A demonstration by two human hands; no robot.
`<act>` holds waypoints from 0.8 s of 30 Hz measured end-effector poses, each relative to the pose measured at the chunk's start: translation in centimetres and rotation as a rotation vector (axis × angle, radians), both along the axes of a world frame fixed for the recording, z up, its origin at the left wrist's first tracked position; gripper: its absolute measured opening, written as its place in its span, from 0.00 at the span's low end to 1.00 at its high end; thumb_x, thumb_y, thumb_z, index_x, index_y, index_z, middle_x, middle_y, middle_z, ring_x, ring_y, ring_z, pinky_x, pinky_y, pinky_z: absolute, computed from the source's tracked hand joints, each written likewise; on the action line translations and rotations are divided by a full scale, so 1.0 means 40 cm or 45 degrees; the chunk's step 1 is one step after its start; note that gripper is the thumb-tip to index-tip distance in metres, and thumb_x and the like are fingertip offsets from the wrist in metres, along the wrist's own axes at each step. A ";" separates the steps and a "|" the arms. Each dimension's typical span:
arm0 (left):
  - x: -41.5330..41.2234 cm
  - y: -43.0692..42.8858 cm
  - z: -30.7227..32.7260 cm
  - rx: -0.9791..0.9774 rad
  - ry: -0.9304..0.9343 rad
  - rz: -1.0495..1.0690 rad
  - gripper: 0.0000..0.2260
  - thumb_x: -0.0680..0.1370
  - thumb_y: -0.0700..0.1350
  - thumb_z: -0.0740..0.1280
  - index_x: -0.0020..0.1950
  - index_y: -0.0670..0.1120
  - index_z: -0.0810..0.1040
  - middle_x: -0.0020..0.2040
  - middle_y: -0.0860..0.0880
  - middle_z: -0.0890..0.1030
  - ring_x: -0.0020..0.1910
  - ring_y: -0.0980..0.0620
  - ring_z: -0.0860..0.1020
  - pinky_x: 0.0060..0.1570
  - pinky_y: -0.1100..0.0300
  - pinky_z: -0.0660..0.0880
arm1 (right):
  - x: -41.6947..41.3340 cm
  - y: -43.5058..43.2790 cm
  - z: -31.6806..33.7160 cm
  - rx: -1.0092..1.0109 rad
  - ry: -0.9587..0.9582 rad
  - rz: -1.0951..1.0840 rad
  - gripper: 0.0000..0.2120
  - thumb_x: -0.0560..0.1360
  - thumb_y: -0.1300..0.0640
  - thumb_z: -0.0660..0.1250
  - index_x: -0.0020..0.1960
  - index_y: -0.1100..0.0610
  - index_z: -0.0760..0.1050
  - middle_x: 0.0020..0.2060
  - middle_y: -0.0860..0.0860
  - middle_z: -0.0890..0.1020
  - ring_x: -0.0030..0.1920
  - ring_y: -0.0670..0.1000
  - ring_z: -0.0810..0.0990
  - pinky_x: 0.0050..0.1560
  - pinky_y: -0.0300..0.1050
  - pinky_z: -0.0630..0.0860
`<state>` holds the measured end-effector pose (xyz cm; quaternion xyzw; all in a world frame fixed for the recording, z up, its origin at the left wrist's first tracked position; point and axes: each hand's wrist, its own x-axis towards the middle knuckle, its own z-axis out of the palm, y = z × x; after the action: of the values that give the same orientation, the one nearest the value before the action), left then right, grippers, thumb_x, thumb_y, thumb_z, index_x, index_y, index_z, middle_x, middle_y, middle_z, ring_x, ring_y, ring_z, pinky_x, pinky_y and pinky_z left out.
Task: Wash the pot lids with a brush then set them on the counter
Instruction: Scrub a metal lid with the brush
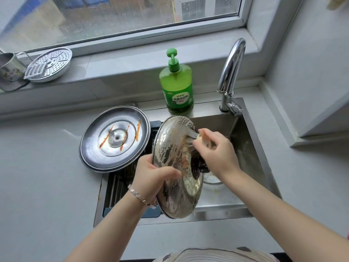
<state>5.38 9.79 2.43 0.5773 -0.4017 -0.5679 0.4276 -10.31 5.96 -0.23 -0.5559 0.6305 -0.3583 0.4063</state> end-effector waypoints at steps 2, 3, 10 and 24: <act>0.004 -0.003 0.000 0.019 0.051 0.062 0.12 0.50 0.34 0.71 0.31 0.44 0.83 0.33 0.45 0.83 0.32 0.48 0.82 0.31 0.58 0.77 | 0.015 0.022 0.012 -0.146 0.056 0.122 0.09 0.73 0.50 0.67 0.53 0.47 0.77 0.45 0.44 0.77 0.44 0.45 0.76 0.43 0.43 0.73; 0.004 -0.003 0.002 0.014 0.048 0.065 0.12 0.50 0.34 0.71 0.31 0.45 0.83 0.32 0.46 0.83 0.32 0.49 0.81 0.30 0.59 0.76 | 0.010 0.021 0.004 -0.146 0.062 0.134 0.09 0.73 0.50 0.67 0.54 0.47 0.77 0.45 0.44 0.77 0.44 0.46 0.76 0.44 0.44 0.74; -0.017 0.006 -0.011 -0.051 0.014 0.151 0.09 0.55 0.32 0.70 0.27 0.46 0.82 0.29 0.49 0.82 0.31 0.52 0.81 0.32 0.58 0.78 | -0.059 -0.035 -0.084 0.571 -0.595 -0.392 0.20 0.76 0.48 0.65 0.62 0.60 0.72 0.37 0.50 0.75 0.30 0.46 0.70 0.22 0.35 0.64; -0.039 0.028 -0.044 -0.143 -0.294 -0.169 0.16 0.64 0.33 0.76 0.43 0.50 0.79 0.36 0.59 0.83 0.40 0.62 0.82 0.39 0.70 0.76 | -0.048 -0.024 -0.090 0.475 -0.510 -0.358 0.39 0.57 0.48 0.78 0.62 0.60 0.66 0.52 0.56 0.80 0.49 0.54 0.81 0.50 0.54 0.79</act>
<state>3.81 10.93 0.65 0.5859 -0.5168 -0.5014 0.3718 -12.24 5.02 -3.82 -0.2973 0.6635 -0.3916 0.5639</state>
